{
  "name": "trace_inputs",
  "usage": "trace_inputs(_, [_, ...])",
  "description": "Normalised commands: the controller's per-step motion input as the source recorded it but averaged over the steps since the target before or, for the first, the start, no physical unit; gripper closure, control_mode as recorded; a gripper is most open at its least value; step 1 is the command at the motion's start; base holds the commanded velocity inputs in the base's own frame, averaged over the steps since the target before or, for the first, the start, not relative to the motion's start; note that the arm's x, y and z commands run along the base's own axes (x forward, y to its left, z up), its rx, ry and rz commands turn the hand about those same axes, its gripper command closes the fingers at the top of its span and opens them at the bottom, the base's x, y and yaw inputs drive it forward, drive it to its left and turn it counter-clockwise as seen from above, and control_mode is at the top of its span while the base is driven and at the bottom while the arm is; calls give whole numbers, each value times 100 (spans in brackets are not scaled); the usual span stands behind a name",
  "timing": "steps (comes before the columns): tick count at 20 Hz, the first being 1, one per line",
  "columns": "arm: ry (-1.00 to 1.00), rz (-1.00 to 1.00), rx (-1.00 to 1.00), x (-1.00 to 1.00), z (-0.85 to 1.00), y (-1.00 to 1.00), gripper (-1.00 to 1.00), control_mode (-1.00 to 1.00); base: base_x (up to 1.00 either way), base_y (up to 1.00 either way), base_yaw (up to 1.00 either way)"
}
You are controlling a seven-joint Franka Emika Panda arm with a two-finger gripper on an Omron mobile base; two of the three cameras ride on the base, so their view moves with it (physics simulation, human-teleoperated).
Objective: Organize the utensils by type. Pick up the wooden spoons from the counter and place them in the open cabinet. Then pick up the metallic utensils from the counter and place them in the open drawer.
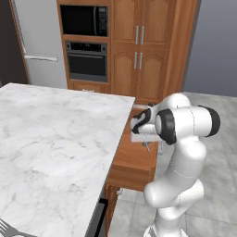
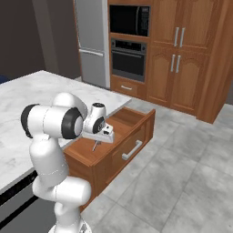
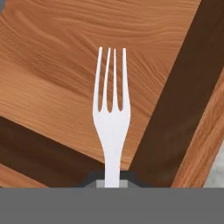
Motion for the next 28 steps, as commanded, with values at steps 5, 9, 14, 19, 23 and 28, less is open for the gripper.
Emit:
trace_inputs(5, [0, 0, 2, 8, -29, -3, 100, -100, 0, 0, 0])
trace_inputs(9, [0, 0, 0, 9, -30, 0, 100, -100, 0, 0, 0])
trace_inputs(14, [0, 0, 0, 8, -26, 0, 100, -100, 0, 0, 0])
trace_inputs(19, [0, 0, 0, 17, -25, 0, 100, -100, 0, 0, 0])
trace_inputs(23, [0, 0, 0, 15, -23, 0, 100, -100, 0, 0, 0])
trace_inputs(28, [0, 0, 0, 16, -28, 0, 100, -100, 0, 0, 0])
